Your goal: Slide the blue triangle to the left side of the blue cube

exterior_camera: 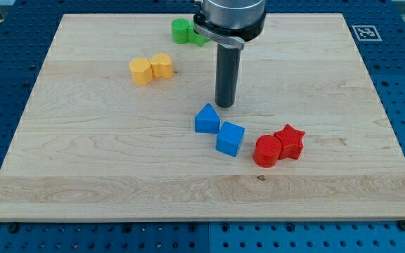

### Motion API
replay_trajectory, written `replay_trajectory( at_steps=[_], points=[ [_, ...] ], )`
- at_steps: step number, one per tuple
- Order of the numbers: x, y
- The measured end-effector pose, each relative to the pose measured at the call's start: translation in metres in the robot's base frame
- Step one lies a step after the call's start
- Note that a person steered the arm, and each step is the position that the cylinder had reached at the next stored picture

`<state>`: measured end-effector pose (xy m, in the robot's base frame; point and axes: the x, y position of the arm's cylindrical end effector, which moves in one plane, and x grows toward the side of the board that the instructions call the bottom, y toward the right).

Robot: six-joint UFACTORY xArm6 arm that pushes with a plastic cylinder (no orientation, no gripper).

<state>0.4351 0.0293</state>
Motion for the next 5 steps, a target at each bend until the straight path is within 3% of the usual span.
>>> replay_trajectory(
  at_steps=[5],
  points=[
    [0.026, -0.031]
  ],
)
